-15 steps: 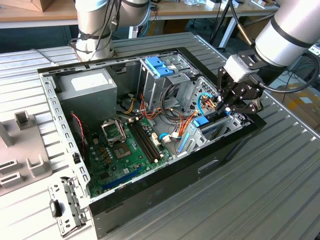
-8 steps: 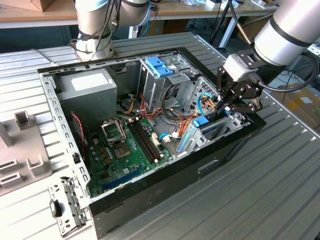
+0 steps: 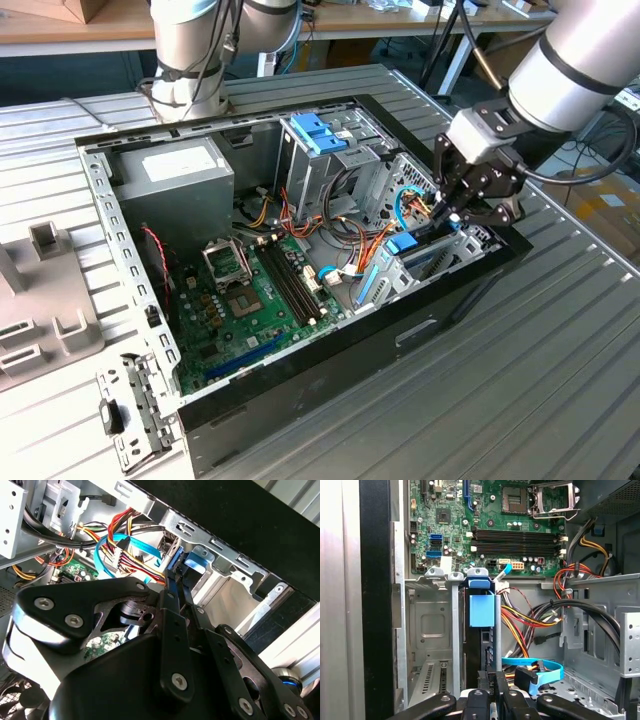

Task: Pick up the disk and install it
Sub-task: 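Insert the first disk wire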

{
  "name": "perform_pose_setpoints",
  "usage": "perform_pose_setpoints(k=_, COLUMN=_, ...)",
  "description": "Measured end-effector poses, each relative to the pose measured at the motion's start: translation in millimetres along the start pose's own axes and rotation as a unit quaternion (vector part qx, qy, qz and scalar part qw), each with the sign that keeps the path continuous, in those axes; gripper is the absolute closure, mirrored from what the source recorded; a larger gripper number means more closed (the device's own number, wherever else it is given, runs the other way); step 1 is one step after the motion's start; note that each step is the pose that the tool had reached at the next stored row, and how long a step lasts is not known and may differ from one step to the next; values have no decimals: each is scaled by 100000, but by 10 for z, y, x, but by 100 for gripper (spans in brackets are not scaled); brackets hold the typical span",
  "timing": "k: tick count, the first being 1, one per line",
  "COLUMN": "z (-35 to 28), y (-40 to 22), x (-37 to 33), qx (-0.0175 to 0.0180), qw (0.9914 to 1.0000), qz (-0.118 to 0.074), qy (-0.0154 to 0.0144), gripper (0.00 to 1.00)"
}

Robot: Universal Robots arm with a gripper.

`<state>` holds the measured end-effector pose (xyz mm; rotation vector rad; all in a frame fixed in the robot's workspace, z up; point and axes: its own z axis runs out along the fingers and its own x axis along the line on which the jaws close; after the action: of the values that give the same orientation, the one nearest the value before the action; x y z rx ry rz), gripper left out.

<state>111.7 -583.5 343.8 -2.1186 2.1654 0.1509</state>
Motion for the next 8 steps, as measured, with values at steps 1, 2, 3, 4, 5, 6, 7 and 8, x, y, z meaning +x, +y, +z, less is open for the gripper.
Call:
perform_pose_setpoints(k=1, z=4, y=0, x=1, qx=2, qw=100000, qz=2, qy=-4, gripper=83)
perform_pose_setpoints(k=2, z=9, y=0, x=2, qx=3, qw=100000, qz=8, qy=5, gripper=83)
perform_pose_setpoints(k=3, z=14, y=0, x=2, qx=4, qw=100000, qz=9, qy=5, gripper=83)
perform_pose_setpoints(k=4, z=18, y=0, x=3, qx=3, qw=100000, qz=10, qy=4, gripper=83)
perform_pose_setpoints(k=5, z=23, y=0, x=4, qx=4, qw=100000, qz=10, qy=-2, gripper=83)
perform_pose_setpoints(k=6, z=26, y=0, x=4, qx=3, qw=100000, qz=10, qy=0, gripper=83)
perform_pose_setpoints(k=7, z=29, y=0, x=4, qx=3, qw=100000, qz=9, qy=-3, gripper=83)
perform_pose_setpoints(k=8, z=34, y=0, x=5, qx=2, qw=100000, qz=10, qy=-12, gripper=83)
